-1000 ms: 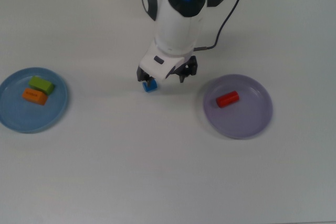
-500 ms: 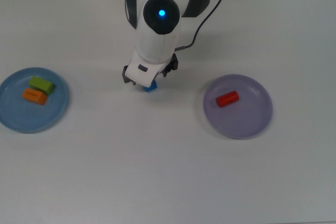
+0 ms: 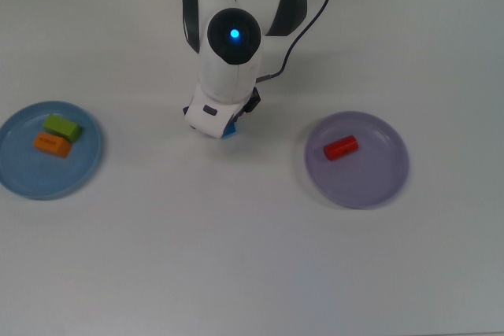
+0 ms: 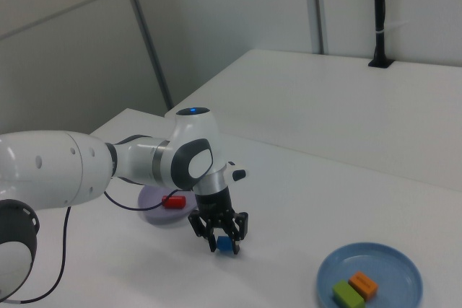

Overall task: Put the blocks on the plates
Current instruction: 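Move the gripper to the blue block and grasp it, then carry the blue block onto the lavender plate beside the red block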

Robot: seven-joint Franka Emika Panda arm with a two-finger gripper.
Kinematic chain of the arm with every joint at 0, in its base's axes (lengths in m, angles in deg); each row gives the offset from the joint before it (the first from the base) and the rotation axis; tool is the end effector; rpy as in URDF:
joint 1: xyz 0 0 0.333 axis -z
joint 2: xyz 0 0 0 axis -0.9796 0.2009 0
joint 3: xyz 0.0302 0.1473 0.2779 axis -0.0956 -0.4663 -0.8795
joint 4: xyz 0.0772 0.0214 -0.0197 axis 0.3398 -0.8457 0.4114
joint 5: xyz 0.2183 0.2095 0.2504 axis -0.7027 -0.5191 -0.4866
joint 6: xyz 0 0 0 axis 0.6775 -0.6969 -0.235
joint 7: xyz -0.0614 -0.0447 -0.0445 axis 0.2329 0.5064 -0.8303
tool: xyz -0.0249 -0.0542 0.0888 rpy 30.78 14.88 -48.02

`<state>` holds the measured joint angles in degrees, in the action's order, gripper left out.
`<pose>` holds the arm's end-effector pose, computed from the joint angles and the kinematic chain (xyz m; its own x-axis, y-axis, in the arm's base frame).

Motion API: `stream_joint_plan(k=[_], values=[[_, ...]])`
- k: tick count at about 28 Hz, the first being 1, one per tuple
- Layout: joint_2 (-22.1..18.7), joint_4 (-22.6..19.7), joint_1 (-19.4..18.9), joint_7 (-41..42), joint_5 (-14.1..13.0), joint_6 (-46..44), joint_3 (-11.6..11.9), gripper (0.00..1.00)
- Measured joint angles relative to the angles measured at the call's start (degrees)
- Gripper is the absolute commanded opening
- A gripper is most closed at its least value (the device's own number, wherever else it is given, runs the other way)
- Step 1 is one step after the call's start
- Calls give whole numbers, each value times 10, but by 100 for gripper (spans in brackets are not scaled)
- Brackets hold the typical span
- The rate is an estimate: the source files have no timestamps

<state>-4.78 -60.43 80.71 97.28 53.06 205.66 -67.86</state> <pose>0.6274 0.0480 0.3090 0.9263 0.3337 -0.1747 0.3463 -0.9370 0.0465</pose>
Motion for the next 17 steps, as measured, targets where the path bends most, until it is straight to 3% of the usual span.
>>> stream_joint_plan(k=[1,2,10,17], values=[[0,0,-1,0,0,2,0,25],[0,0,-3,0,0,6,0,23],[-2,12,-5,0,-1,12,-10,20],[-8,44,-19,-8,-26,12,-33,20]])
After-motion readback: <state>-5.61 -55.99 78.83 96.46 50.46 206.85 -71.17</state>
